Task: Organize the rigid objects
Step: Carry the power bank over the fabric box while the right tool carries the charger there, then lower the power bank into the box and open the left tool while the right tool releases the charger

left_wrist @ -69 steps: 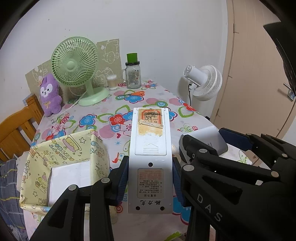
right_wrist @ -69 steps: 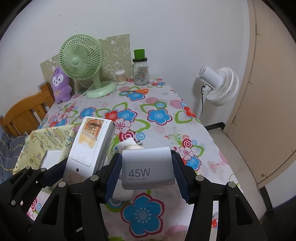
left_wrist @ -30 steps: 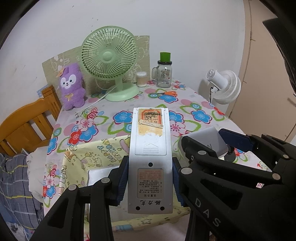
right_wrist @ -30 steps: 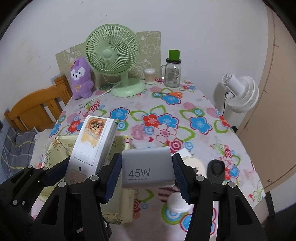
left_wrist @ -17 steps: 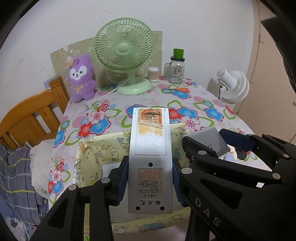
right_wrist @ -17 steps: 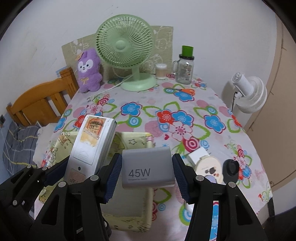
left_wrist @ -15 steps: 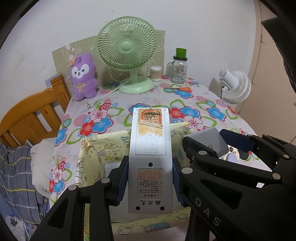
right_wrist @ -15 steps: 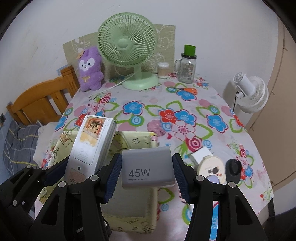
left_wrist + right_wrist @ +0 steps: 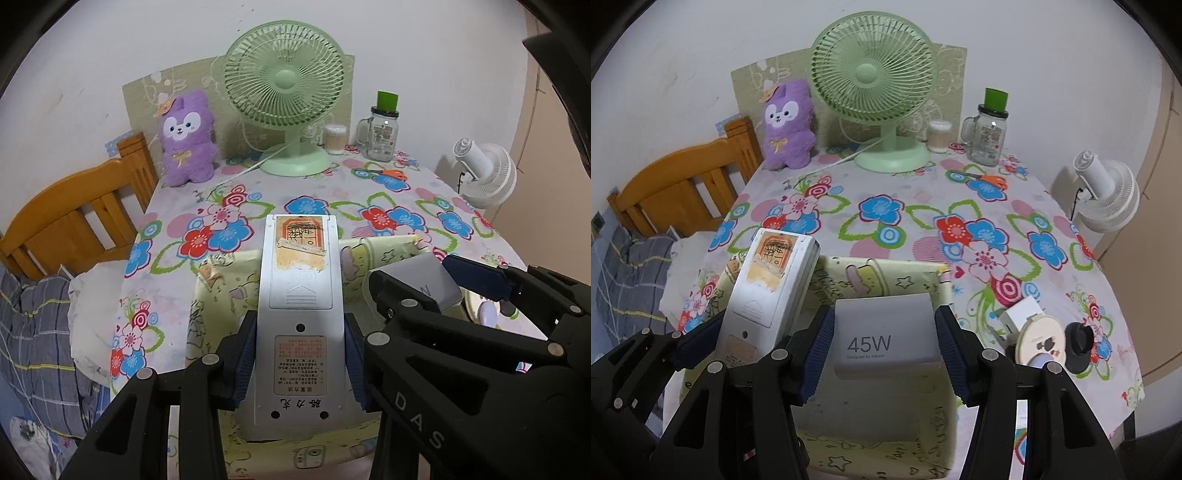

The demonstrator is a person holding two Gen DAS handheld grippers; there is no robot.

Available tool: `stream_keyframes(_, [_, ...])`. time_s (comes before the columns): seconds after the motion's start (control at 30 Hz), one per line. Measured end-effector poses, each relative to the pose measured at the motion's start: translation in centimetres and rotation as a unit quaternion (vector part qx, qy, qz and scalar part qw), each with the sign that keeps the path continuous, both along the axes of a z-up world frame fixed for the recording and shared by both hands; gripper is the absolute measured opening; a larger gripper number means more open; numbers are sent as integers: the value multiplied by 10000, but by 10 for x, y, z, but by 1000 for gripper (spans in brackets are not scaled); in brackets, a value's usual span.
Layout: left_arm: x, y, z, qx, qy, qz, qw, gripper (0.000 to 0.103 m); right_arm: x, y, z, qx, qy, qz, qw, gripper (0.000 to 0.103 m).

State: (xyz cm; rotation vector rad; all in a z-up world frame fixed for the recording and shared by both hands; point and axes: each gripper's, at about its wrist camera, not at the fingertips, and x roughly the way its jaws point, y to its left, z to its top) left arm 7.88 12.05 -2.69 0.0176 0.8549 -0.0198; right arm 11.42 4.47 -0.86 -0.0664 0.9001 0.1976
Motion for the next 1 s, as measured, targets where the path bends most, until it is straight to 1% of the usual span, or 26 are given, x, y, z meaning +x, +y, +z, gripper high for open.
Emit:
stream_keyframes(0.37, [3, 17, -20, 66, 242, 237, 9994, 45, 7, 18, -19, -68, 246, 134, 9996, 59])
stream_keyframes(0.67, [9, 16, -33, 185, 415, 288, 9986, 46, 20, 19, -37, -57, 505, -22, 9987, 59])
stream_keyframes(0.77, [10, 13, -33, 260, 364, 307, 9985, 46, 26, 14, -43, -38, 575, -145, 9982, 59])
stream_keyframes(0.87, [13, 13, -33, 223, 390, 316, 9985, 52, 27, 13, -42, -8, 523, -188, 9985, 59])
stream_keyframes(0.93, [14, 12, -33, 194, 410, 273, 9986, 60, 27, 12, -41, 39, 454, -205, 9987, 59])
stream_keyframes(1.0, [16, 10, -33, 134, 426, 216, 9988, 71, 27, 9, -39, 104, 392, -225, 9989, 61])
